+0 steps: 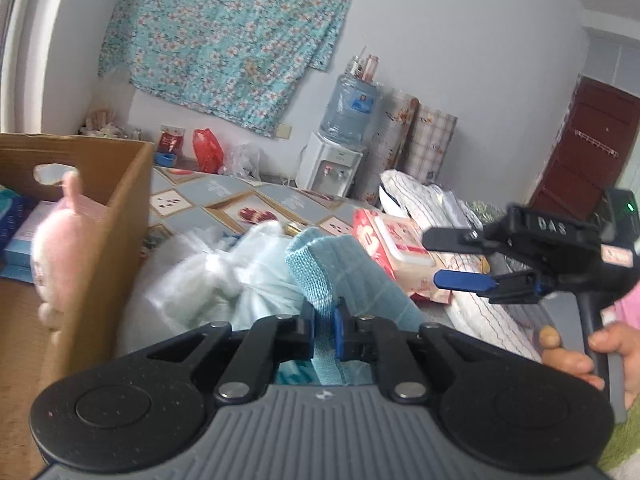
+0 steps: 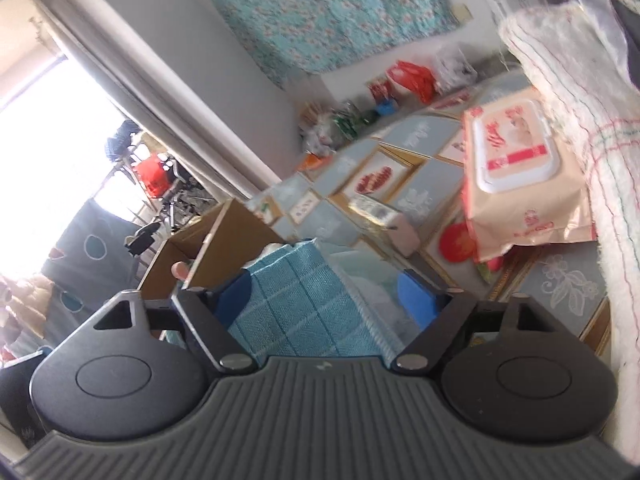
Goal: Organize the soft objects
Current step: 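Grasp the edge of the blue checked towel with the right tool, then lift the towel with the right tool while the left tool reaches to grasp it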
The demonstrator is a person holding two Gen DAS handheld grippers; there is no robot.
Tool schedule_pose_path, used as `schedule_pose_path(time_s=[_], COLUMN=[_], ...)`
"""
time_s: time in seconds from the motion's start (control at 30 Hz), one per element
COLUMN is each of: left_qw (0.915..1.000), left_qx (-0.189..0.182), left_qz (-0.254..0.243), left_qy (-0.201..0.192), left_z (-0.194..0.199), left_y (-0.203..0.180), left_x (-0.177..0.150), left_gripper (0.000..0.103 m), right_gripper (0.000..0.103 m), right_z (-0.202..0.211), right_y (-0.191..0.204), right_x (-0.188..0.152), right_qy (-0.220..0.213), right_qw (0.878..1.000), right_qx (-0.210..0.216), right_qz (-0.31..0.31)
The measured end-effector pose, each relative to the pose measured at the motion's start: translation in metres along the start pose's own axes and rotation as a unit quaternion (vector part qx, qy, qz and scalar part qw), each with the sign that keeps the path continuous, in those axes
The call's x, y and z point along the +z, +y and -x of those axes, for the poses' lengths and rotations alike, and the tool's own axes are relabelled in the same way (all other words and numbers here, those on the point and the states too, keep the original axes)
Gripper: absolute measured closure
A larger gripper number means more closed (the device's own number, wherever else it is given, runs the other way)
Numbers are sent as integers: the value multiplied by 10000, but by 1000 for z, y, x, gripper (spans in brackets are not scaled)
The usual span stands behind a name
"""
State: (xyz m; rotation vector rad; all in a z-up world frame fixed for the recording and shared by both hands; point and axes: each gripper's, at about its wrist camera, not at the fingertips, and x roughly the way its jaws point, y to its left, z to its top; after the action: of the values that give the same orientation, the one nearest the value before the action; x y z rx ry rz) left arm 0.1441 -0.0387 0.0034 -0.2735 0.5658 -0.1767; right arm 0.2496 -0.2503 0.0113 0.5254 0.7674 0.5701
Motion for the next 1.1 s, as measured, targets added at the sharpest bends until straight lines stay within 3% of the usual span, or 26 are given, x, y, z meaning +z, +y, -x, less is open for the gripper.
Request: schedule_pose_path(time_s=[0.13,0.27,0.67,0.83,1.1], left_qw=[9996,9984,9963,9961,9963], left_qx=[249,486,780,794,599], left_qz=[147,276,336,364,601], left_qy=[4,14,101,104,129], left_z=[14,22,13,11,10], left_y=[16,30,37,37,40], left_x=[4,3,-5,-6,-7], left_gripper=[94,94,93,93,93], right_gripper=[53,53,46,55,58], right_z=[-2,-16,-51,-41,-44], right_y=[23,43,48,52,45], right_x=[-13,-24,-26,-33,-43], right_qy=[151,265,457,593,758], right_qw=[9993,9980,9964,9963,9965], right_qx=[270,119,-241,-161,-67], right_qz=[222,557,673,608,346])
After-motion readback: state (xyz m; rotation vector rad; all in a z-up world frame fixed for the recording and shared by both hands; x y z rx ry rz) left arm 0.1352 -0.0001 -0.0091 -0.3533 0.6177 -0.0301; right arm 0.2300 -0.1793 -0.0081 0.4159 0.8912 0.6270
